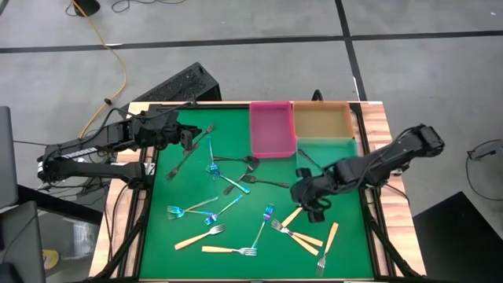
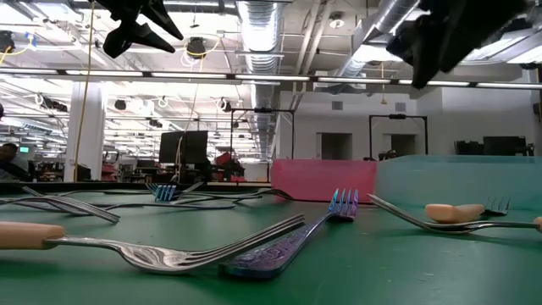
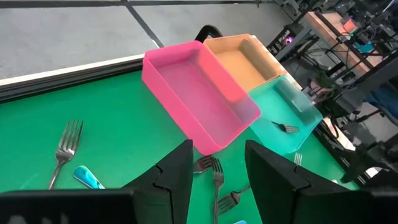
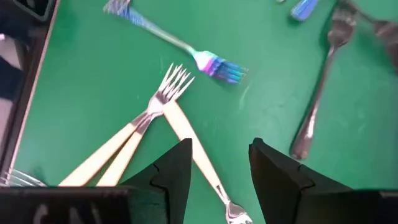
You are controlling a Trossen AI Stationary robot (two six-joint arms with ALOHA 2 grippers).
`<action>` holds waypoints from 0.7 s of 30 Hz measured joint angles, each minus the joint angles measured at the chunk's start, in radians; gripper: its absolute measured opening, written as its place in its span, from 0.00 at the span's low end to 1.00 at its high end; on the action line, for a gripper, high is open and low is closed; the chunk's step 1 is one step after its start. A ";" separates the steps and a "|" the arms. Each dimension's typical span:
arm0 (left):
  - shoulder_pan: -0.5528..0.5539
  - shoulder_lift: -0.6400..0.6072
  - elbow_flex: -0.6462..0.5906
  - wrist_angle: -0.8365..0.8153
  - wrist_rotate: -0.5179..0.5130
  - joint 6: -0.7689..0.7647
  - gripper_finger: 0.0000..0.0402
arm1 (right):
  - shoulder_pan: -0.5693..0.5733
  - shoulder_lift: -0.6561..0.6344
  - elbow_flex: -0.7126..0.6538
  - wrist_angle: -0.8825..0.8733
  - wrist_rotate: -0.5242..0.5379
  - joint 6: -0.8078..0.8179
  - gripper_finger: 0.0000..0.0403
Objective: Sort silverware by color (type)
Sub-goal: Put the yellow fork into the pink bin
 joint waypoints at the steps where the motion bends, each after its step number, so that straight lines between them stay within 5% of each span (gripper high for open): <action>1: 0.000 0.000 0.000 -0.002 0.005 0.000 0.32 | 0.008 0.015 0.000 0.004 0.000 -0.001 0.45; 21: 0.000 0.000 0.000 -0.052 0.019 0.000 0.32 | 0.060 0.320 0.000 0.069 -0.051 -0.096 0.45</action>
